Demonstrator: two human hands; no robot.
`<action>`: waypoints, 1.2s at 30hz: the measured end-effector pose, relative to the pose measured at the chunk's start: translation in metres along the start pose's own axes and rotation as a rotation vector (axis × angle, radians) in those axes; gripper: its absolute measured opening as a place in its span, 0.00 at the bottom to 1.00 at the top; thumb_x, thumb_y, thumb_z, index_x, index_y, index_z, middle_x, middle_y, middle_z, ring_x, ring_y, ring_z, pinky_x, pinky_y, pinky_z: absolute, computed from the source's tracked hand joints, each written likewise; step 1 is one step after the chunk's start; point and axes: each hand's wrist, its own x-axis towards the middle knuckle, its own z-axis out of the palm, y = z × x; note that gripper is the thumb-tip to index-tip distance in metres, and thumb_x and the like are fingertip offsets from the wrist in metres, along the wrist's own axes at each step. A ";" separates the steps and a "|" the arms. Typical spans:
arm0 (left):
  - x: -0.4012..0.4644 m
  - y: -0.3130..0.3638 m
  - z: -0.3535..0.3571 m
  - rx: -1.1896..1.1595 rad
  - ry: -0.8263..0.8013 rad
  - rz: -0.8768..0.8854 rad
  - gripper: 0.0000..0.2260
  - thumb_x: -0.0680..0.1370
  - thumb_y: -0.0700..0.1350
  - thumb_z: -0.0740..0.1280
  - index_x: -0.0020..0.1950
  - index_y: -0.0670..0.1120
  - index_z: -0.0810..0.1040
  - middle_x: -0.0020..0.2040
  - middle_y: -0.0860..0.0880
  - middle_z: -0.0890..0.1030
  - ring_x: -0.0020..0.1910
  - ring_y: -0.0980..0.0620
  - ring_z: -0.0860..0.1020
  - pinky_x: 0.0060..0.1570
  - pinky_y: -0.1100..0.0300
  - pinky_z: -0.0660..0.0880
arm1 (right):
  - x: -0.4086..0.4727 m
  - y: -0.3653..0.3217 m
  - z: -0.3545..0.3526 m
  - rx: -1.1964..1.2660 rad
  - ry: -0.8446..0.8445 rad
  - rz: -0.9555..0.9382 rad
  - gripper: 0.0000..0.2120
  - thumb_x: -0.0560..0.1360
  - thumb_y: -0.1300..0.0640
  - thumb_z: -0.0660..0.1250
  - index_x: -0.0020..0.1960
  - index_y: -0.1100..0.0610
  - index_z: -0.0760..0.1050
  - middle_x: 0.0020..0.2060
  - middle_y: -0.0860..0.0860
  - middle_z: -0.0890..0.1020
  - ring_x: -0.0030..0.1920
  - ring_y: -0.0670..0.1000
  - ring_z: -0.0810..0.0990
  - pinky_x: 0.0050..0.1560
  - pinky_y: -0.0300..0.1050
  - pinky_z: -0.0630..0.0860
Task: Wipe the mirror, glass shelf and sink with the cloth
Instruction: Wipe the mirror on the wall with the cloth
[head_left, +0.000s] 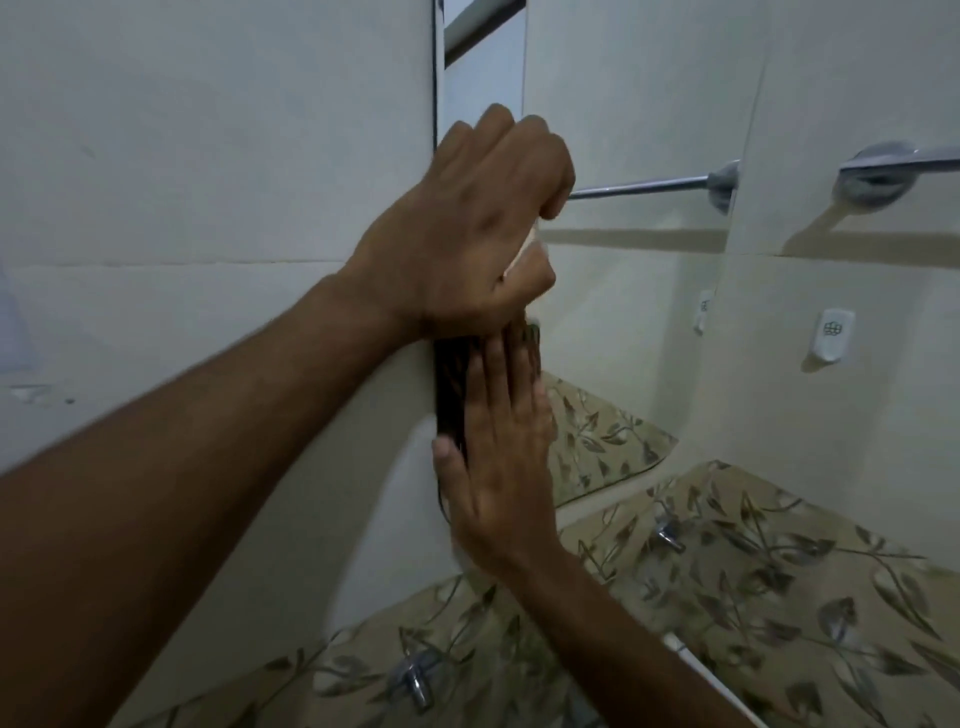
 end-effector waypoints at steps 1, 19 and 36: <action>-0.006 0.003 0.003 -0.005 -0.001 0.001 0.10 0.71 0.46 0.59 0.48 0.42 0.69 0.44 0.46 0.67 0.45 0.47 0.65 0.46 0.52 0.63 | -0.026 -0.002 0.007 -0.026 -0.036 0.035 0.32 0.84 0.44 0.49 0.83 0.57 0.45 0.83 0.54 0.47 0.82 0.58 0.45 0.81 0.59 0.43; -0.056 0.022 0.036 0.191 -0.177 0.021 0.11 0.81 0.46 0.53 0.45 0.43 0.70 0.39 0.44 0.71 0.39 0.44 0.67 0.44 0.46 0.64 | 0.018 0.088 -0.022 0.115 0.235 0.453 0.30 0.84 0.39 0.37 0.82 0.48 0.41 0.82 0.44 0.43 0.82 0.47 0.41 0.81 0.60 0.42; -0.058 0.020 0.044 0.284 -0.155 0.044 0.12 0.82 0.46 0.52 0.44 0.42 0.70 0.39 0.43 0.71 0.39 0.42 0.68 0.45 0.45 0.63 | -0.049 0.051 0.005 0.037 -0.014 0.155 0.32 0.84 0.39 0.41 0.83 0.52 0.42 0.83 0.50 0.45 0.82 0.56 0.44 0.80 0.58 0.41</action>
